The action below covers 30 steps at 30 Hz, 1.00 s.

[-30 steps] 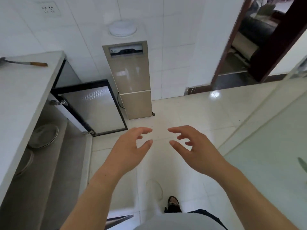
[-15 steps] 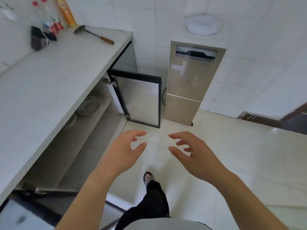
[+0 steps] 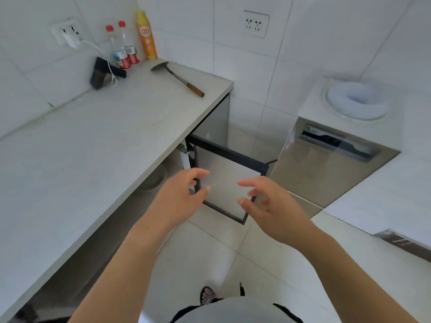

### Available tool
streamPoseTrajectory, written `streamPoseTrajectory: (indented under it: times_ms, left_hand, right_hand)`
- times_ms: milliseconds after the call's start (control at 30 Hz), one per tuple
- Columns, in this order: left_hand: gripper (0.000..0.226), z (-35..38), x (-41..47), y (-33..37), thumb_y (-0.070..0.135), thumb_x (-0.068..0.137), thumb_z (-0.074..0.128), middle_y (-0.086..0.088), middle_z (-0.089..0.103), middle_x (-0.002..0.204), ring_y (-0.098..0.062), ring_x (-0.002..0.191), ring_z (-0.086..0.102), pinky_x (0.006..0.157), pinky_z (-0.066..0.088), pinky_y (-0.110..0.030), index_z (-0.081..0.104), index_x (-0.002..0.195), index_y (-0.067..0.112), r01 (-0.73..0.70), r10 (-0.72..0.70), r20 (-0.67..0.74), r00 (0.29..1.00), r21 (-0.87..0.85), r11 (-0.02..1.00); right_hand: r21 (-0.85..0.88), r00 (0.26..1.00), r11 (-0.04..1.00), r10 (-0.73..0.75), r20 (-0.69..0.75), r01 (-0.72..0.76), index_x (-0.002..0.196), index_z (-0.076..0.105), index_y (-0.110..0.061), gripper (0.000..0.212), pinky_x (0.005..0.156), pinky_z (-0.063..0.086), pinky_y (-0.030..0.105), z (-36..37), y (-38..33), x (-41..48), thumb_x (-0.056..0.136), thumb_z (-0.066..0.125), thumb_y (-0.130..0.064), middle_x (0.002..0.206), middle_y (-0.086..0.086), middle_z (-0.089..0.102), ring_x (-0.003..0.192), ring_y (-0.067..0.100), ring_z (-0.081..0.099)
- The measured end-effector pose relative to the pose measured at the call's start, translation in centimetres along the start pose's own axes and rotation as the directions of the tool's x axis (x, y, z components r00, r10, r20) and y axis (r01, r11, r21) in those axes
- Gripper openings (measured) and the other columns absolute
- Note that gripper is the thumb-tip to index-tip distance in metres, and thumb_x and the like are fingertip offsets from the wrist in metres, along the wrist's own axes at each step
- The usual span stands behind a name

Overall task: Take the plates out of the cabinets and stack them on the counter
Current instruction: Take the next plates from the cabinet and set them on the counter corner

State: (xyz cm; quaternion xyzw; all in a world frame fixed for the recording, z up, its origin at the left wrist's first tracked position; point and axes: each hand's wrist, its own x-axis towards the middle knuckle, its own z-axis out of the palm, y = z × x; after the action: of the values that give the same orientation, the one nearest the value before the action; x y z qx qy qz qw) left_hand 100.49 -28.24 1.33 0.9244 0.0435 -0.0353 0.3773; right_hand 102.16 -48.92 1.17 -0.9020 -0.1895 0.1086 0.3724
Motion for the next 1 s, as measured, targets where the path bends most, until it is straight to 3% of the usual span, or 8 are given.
streamPoseTrajectory:
  times_ms: [133, 233, 433, 700, 867, 1000]
  left_hand:
    - [0.034, -1.5, 2.1, -1.8, 0.032, 0.089, 0.057, 0.019, 0.054, 0.123, 0.002, 0.107, 0.049, 0.090, 0.034, -0.016, 0.052, 0.123, 0.034, 0.089, -0.090, -0.035, 0.995, -0.026, 0.996]
    - [0.033, -2.5, 3.0, -3.4, 0.031, 0.089, 0.057, 0.020, 0.054, 0.120, 0.002, 0.106, 0.051, 0.081, 0.033, -0.008, 0.053, 0.122, 0.033, 0.166, -0.170, -0.091, 0.981, -0.045, 0.985]
    - [0.031, -4.6, 4.4, -6.3, 0.034, 0.088, 0.057, 0.023, 0.053, 0.117, 0.002, 0.108, 0.050, 0.087, 0.033, -0.015, 0.053, 0.118, 0.038, 0.361, -0.380, -0.224, 0.897, -0.125, 0.924]
    - [0.034, -3.4, 8.2, -7.3, 0.030, 0.088, 0.058, 0.017, 0.055, 0.121, 0.000, 0.107, 0.051, 0.086, 0.032, -0.014, 0.055, 0.122, 0.031, 0.553, -0.583, -0.327, 0.744, -0.189, 0.811]
    - [0.036, -0.9, 10.9, -8.4, 0.030, 0.088, 0.058, 0.013, 0.055, 0.125, -0.004, 0.110, 0.052, 0.086, 0.031, -0.014, 0.054, 0.124, 0.031, 0.628, -0.659, -0.298, 0.691, -0.204, 0.751]
    - [0.035, 0.4, 12.0, -9.3, 0.028, 0.089, 0.057, 0.013, 0.055, 0.124, -0.001, 0.106, 0.049, 0.088, 0.031, -0.015, 0.053, 0.124, 0.031, 0.654, -0.687, -0.287, 0.668, -0.214, 0.725]
  right_hand:
    - [0.023, 0.995, 0.999, -0.034, 0.098, 0.032, 0.123, 0.048, -0.036, 0.035, 0.091, 0.044, 0.021, 0.5, -0.1, 4.5, 0.089, 0.051, -0.042, 0.113, -0.021, 0.047, 0.102, -0.004, 0.048]
    - [0.059, 0.982, 0.995, -0.087, 0.169, 0.078, 0.123, 0.050, -0.031, 0.034, 0.094, 0.043, 0.024, 1.2, -0.7, 8.3, 0.090, 0.053, -0.038, 0.115, -0.017, 0.050, 0.104, -0.001, 0.049]
    - [0.151, 0.905, 0.963, -0.261, 0.337, 0.222, 0.122, 0.051, -0.035, 0.032, 0.078, 0.037, -0.001, 2.9, -2.1, 16.4, 0.090, 0.054, -0.036, 0.115, -0.026, 0.049, 0.104, -0.011, 0.046]
    - [0.202, 0.752, 0.923, -0.384, 0.536, 0.328, 0.123, 0.051, -0.034, 0.034, 0.084, 0.044, 0.012, 3.7, -1.8, 26.4, 0.090, 0.055, -0.037, 0.115, -0.026, 0.051, 0.106, -0.006, 0.050]
    - [0.185, 0.674, 0.919, -0.383, 0.632, 0.348, 0.121, 0.052, -0.036, 0.032, 0.075, 0.041, 0.004, 5.0, 0.4, 30.4, 0.089, 0.055, -0.038, 0.115, -0.026, 0.052, 0.104, -0.008, 0.051]
    - [0.160, 0.634, 0.929, -0.347, 0.691, 0.334, 0.124, 0.053, -0.031, 0.034, 0.082, 0.039, 0.008, 6.8, 1.7, 31.9, 0.090, 0.055, -0.036, 0.117, -0.022, 0.052, 0.103, -0.005, 0.052]
